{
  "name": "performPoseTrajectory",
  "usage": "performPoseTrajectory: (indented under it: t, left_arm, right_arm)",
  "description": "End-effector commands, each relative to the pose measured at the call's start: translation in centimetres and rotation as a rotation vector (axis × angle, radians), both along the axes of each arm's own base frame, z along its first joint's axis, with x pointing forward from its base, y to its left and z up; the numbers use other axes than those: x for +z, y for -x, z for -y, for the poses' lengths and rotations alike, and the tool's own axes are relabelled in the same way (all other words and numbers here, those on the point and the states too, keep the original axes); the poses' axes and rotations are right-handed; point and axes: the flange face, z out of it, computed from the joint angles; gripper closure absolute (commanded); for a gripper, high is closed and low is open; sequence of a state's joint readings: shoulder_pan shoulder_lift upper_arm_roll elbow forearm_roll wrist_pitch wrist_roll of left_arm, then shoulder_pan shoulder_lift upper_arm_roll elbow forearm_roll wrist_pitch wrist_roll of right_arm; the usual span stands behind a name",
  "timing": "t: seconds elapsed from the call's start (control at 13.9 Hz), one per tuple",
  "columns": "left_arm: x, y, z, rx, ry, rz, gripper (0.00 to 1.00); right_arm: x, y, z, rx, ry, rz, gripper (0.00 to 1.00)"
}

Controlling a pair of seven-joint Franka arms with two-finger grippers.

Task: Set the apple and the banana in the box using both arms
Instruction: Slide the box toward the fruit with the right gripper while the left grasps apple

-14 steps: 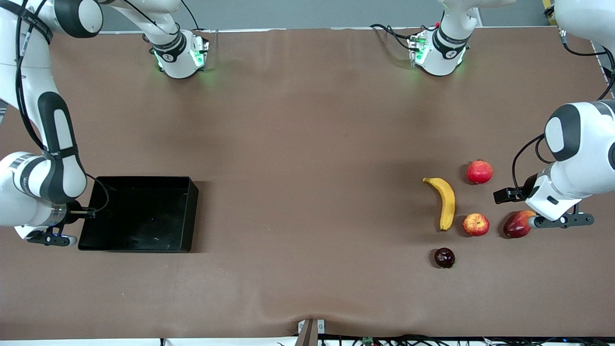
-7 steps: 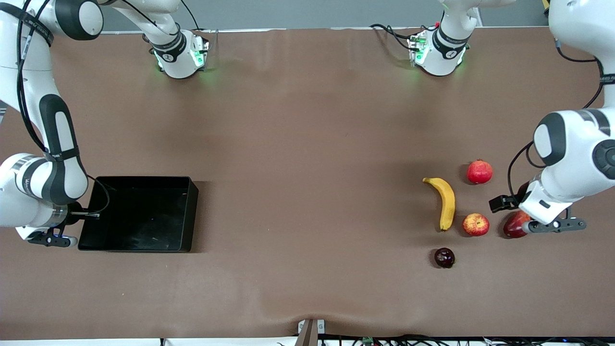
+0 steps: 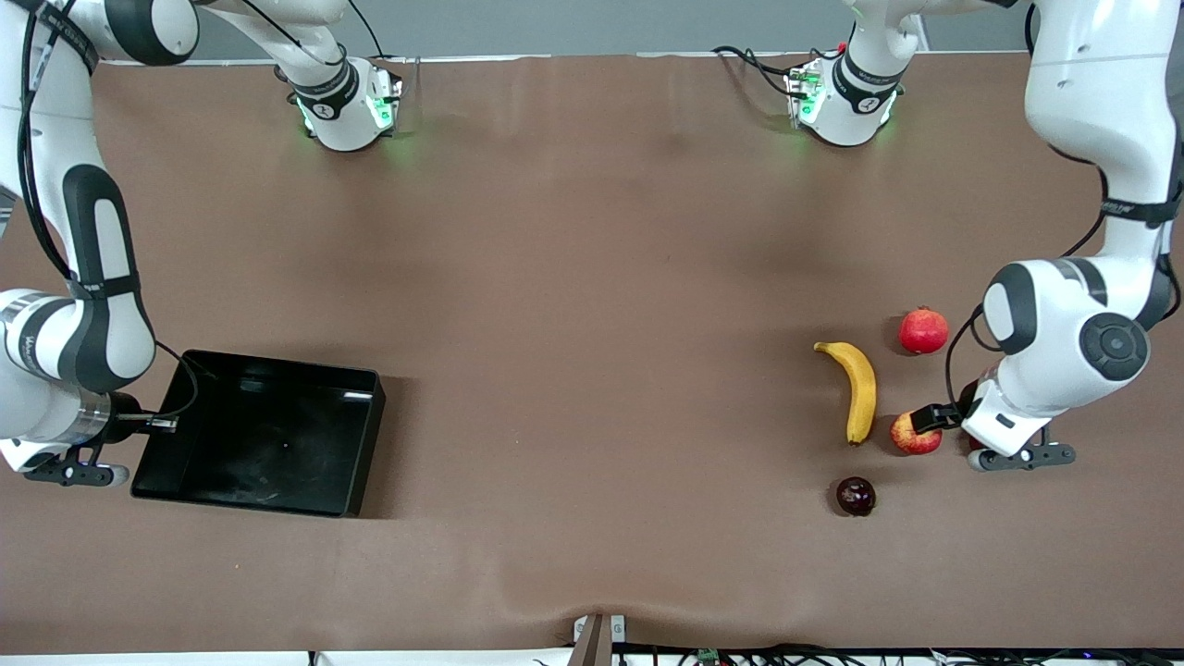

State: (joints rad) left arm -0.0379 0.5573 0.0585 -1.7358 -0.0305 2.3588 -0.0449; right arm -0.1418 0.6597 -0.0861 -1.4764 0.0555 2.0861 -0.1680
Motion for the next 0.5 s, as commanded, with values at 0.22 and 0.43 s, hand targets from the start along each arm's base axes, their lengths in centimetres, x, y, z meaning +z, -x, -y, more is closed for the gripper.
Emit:
performPoseTrajectory:
  t: [0.22, 0.43]
  left_arm:
    - [-3.6, -0.4, 0.0, 0.014, 0.012, 0.002, 0.00]
    - [-5.4, -0.1, -0.4, 0.022, 0.012, -0.021, 0.00]
  right_arm:
    - [4.8, -1.1, -16.9, 0.123, -0.010, 0.041, 1.00]
    - [4.6, 0.0, -27.3, 0.153, -0.009, 0.037, 1.00]
